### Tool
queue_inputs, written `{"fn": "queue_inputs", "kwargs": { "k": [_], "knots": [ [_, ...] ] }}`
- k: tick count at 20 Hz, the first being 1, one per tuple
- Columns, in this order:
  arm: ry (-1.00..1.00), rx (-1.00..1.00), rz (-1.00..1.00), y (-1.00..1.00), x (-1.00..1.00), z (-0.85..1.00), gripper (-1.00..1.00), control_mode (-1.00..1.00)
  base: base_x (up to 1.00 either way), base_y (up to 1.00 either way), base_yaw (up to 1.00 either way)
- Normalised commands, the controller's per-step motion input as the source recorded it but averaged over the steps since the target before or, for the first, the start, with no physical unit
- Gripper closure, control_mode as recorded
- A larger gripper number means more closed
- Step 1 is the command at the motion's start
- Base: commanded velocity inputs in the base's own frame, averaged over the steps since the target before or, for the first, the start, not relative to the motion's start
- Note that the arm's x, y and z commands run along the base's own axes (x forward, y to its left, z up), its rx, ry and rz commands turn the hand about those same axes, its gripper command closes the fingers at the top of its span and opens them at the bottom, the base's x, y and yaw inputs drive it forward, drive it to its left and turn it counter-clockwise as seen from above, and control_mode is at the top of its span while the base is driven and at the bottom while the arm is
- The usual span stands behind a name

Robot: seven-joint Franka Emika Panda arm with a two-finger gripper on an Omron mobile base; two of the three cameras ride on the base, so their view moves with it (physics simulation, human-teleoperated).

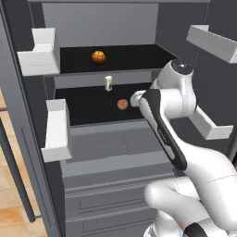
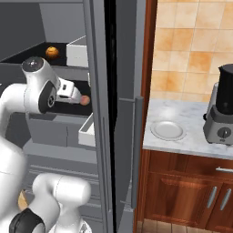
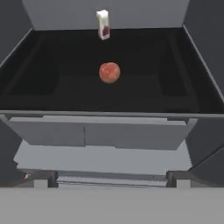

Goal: Pick the peach and orange from the fridge and place them on the plate next to the blender to make a fruit smoothie.

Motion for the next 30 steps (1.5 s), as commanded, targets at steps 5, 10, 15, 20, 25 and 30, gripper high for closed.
{"fn": "queue_inputs", "kwargs": {
  "k": [5, 10, 15, 20, 25, 30],
  "knots": [
    [-0.37, 0.05, 0.0, 0.12, -0.23, 0.6, -1.0, -1.0, 0.0, 0.0, 0.0],
    [-0.27, 0.0, 0.0, 0.09, -0.12, 0.94, -1.0, -1.0, 0.0, 0.0, 0.0],
    [-0.04, -0.01, 0.02, 0.32, 0.0, 0.98, -1.0, -1.0, 0.0, 0.0, 0.0],
    [0.34, -0.04, 0.06, 0.44, 0.25, 0.66, -1.0, -1.0, 0.0, 0.0, 0.0],
    [0.07, 0.0, 0.0, 0.09, 0.01, -0.13, -1.0, -1.0, 0.0, 0.0, 0.0],
    [0.09, 0.0, 0.0, 0.15, 0.16, -0.34, -1.0, -1.0, 0.0, 0.0, 0.0]
  ]
}}
